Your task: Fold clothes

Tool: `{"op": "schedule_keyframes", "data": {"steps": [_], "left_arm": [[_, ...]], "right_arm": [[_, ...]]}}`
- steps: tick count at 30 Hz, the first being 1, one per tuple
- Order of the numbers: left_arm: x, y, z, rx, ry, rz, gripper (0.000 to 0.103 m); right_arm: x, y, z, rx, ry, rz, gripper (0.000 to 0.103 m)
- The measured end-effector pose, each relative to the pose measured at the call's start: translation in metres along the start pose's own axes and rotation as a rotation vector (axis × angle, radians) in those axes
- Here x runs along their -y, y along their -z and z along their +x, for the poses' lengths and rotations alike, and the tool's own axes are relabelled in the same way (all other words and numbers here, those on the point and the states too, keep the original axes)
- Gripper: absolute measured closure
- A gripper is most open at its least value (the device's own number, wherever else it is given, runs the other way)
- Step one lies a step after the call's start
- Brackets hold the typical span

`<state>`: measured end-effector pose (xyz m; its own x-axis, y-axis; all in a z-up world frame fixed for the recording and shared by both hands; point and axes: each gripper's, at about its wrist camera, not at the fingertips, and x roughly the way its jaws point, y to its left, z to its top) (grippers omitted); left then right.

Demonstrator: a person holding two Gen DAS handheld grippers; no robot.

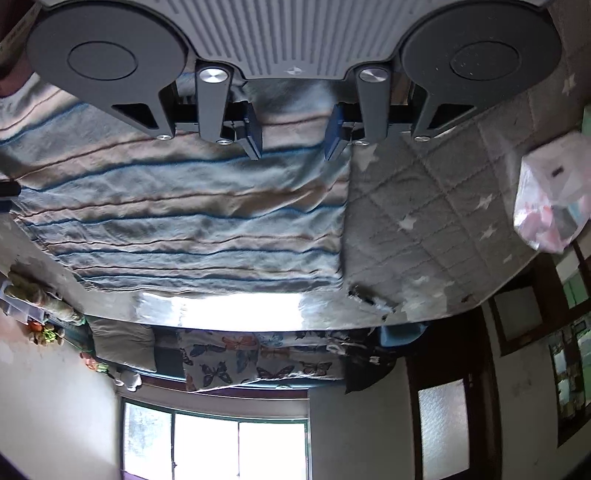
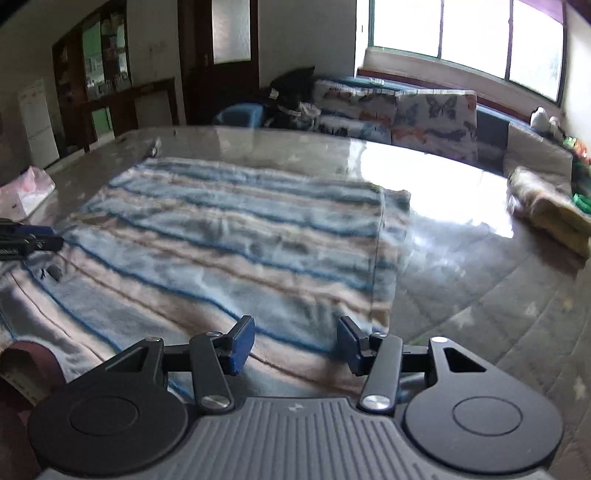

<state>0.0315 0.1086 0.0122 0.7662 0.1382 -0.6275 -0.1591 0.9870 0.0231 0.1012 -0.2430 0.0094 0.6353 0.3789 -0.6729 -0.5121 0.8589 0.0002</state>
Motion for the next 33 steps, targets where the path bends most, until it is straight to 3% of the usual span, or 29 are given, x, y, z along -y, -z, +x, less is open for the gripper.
{"op": "schedule_keyframes", "data": {"steps": [9, 14, 27, 33], "left_arm": [[-0.002, 0.003, -0.017, 0.024, 0.000, -0.026, 0.059], [0.024, 0.011, -0.025, 0.022, 0.075, 0.046, 0.057], [0.028, 0.036, -0.049, 0.014, 0.079, 0.122, 0.051], [0.048, 0.036, -0.077, 0.058, 0.177, 0.164, 0.051]], "right_arm": [[0.004, 0.014, -0.013, -0.017, 0.043, 0.016, 0.052], [-0.014, 0.015, -0.021, -0.003, -0.012, -0.004, 0.052], [-0.019, 0.049, -0.060, -0.050, 0.002, -0.035, 0.046], [-0.038, 0.051, -0.084, -0.016, -0.059, -0.057, 0.047]]}}
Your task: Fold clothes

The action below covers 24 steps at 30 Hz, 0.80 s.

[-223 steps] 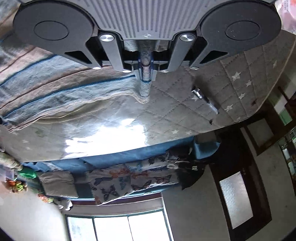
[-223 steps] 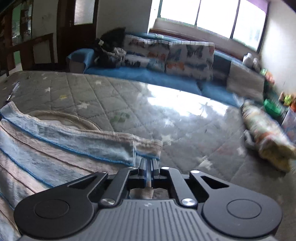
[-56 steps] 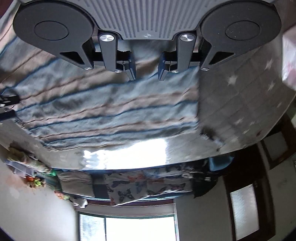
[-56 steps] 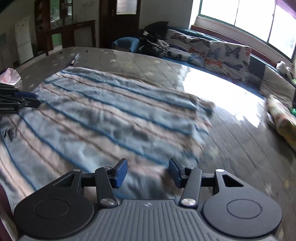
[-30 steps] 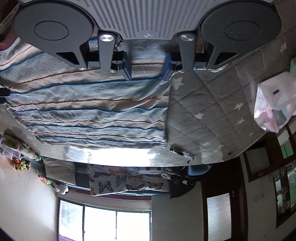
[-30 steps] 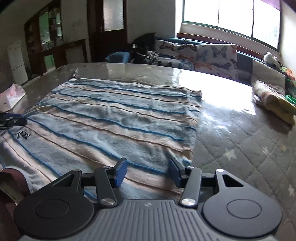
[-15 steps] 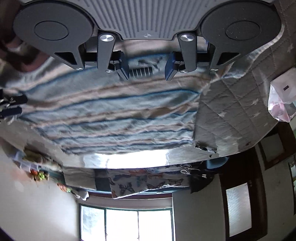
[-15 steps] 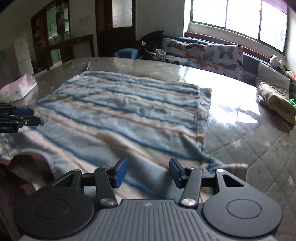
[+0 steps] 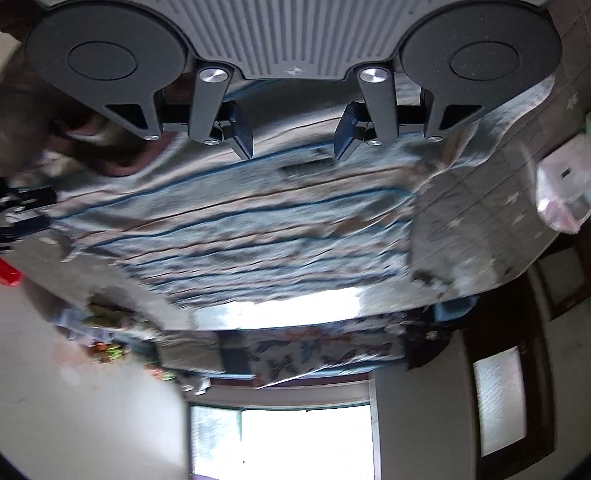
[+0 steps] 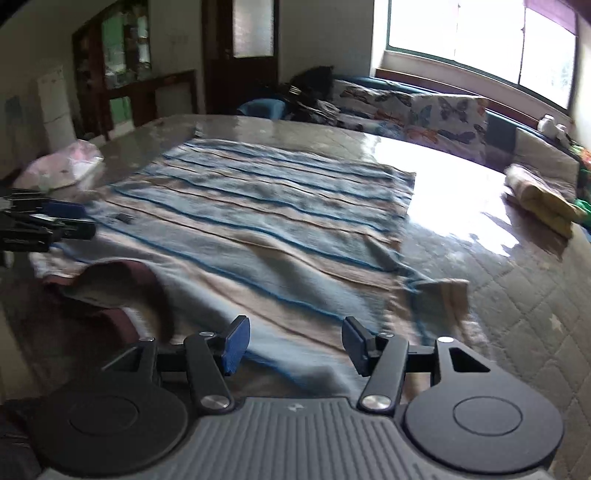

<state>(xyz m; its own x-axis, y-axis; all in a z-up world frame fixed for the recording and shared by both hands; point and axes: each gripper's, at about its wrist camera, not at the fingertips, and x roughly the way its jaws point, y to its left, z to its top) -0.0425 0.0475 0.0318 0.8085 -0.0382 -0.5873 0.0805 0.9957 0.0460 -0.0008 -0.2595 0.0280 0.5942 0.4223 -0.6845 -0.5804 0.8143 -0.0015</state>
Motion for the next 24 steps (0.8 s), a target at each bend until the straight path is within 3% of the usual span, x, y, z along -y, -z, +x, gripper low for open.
{"op": "schedule_keyframes", "data": {"steps": [8, 10, 15, 17, 20, 21, 22, 24], "left_arm": [[0.050, 0.002, -0.015, 0.037, 0.223, 0.152, 0.051], [0.062, 0.007, -0.016, 0.034, 0.276, 0.206, 0.051], [0.083, 0.018, -0.012, 0.021, 0.328, 0.301, 0.052], [0.089, 0.019, -0.008, 0.020, 0.336, 0.320, 0.057], [0.093, 0.020, -0.002, 0.019, 0.346, 0.330, 0.073], [0.093, 0.020, -0.001, 0.014, 0.350, 0.330, 0.086], [0.092, 0.020, -0.001, 0.010, 0.364, 0.328, 0.092], [0.092, 0.019, -0.002, 0.003, 0.392, 0.327, 0.094]], "right_arm": [[-0.038, 0.001, -0.006, 0.000, -0.143, -0.052, 0.049], [-0.045, 0.005, -0.004, -0.014, -0.157, -0.076, 0.057], [-0.052, 0.014, 0.001, -0.039, -0.166, -0.087, 0.073], [-0.052, 0.015, 0.001, -0.038, -0.159, -0.085, 0.078], [-0.052, 0.014, -0.003, -0.033, -0.158, -0.092, 0.084], [-0.052, 0.013, -0.004, -0.031, -0.158, -0.094, 0.086], [-0.052, 0.013, -0.006, -0.029, -0.159, -0.099, 0.086], [-0.051, 0.012, -0.012, -0.029, -0.170, -0.109, 0.086]]}}
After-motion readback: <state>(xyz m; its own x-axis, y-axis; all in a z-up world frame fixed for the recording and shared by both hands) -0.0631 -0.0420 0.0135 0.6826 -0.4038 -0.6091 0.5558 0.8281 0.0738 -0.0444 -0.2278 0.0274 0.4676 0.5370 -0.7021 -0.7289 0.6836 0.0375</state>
